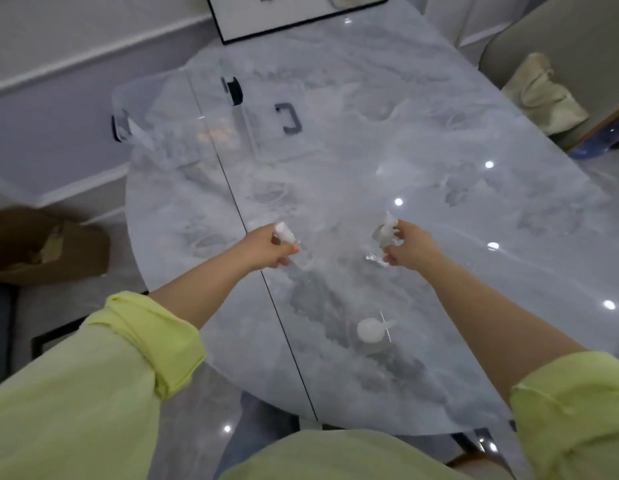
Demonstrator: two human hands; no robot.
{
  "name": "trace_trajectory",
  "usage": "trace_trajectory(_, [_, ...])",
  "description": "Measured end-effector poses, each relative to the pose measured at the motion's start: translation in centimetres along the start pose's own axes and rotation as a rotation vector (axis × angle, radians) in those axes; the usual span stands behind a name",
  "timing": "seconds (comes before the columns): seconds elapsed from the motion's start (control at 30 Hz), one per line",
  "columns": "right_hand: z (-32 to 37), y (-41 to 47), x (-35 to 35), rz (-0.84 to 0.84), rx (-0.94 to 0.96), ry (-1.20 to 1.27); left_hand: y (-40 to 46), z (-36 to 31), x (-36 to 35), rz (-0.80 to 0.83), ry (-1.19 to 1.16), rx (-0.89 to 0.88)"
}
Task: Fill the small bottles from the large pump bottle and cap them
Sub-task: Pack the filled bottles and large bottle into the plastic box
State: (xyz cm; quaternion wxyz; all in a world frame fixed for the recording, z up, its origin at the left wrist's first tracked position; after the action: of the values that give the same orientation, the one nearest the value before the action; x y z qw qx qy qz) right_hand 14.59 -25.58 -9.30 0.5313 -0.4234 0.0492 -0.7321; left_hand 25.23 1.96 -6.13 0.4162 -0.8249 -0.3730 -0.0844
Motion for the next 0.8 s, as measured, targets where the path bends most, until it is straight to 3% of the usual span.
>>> trace_trajectory(0.23, [8.9, 0.3, -2.2, 0.071, 0.022, 0.126, -1.7, 5.8, 7.1, 0.042, -0.054, -0.023])
trace_trajectory(0.47, [17.5, -3.1, -12.9, 0.170, 0.070, 0.071, -1.9, 11.9, 15.5, 0.084, 0.004, -0.076])
trace_trajectory(0.8, [20.6, -3.1, -22.8, 0.005, 0.111, -0.010, -1.8, 19.9, 23.2, -0.030, -0.026, -0.025])
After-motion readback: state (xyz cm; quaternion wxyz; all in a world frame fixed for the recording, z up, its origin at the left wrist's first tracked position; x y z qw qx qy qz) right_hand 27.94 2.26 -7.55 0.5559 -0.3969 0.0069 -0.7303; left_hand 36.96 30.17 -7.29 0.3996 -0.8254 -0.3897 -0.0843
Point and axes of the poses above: each hand's wrist, its own y-axis towards the middle knuckle, its own x-axis out of the back of the hand, z = x × y, the point moved 6 cm from there along y, towards the middle knuckle, and after that the axes turned 1 degree about -z, right-handed, at the moved point
